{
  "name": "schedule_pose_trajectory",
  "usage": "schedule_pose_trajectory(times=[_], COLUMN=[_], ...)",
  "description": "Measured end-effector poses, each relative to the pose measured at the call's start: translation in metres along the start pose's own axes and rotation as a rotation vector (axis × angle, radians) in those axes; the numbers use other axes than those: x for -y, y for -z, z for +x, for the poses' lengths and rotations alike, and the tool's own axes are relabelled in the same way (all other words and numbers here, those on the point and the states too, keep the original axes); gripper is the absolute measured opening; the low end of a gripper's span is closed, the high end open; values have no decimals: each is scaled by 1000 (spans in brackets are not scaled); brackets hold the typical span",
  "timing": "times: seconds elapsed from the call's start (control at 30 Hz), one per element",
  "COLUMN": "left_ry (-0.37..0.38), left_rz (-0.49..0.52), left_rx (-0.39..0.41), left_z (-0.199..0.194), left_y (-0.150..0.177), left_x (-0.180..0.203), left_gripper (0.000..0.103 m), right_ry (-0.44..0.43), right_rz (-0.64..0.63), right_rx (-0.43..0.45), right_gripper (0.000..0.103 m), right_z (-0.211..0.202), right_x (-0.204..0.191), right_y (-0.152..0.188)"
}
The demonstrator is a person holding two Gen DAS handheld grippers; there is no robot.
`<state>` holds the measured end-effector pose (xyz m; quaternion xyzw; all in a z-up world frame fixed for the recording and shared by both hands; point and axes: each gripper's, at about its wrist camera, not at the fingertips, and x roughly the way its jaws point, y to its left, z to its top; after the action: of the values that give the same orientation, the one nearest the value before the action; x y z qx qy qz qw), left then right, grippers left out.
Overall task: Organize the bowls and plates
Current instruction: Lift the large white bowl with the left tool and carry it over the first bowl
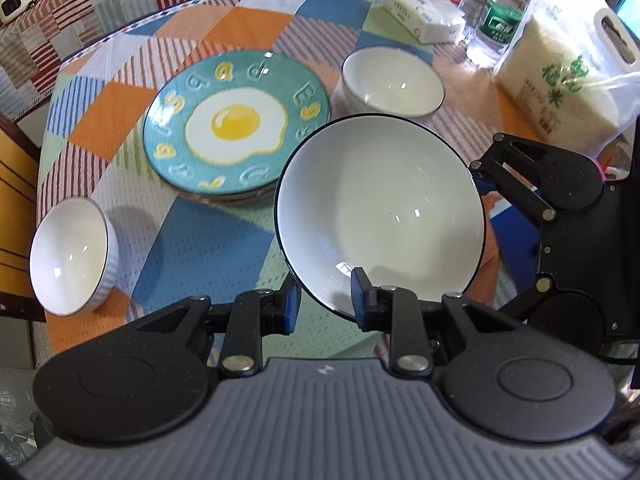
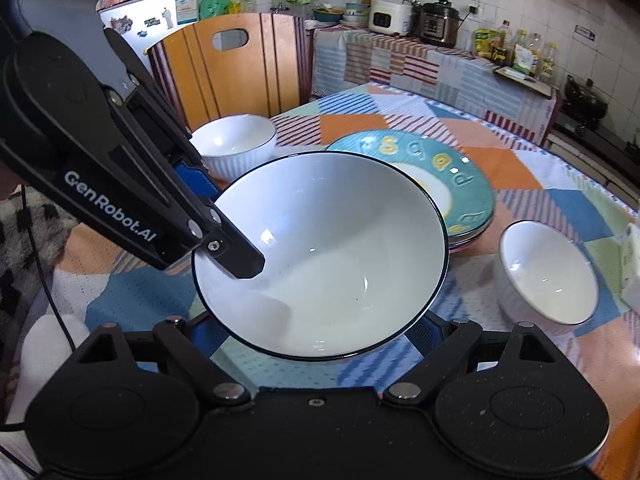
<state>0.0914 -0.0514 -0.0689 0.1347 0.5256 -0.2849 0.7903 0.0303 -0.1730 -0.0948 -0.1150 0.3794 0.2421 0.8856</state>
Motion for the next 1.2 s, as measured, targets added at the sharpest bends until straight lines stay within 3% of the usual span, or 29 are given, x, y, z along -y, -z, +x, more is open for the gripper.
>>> schedule_pose_trajectory(times=[0.3,0.63,1.2], left_ry=[5,4,31], left_rz=[22,30,-69], left_rx=[60,105,-7], left_z=[-3,21,108], left_y=[-48,-102,-155], left_x=[23,38,36], left_gripper=[25,25,25], right_ry=[76,142,160], right_rz=[10,50,130], right_rx=[30,44,-49], right_gripper=[93,93,93], right_z=[-26,-23,24], right_x=[42,94,155], right_y=[-18,-28,-17])
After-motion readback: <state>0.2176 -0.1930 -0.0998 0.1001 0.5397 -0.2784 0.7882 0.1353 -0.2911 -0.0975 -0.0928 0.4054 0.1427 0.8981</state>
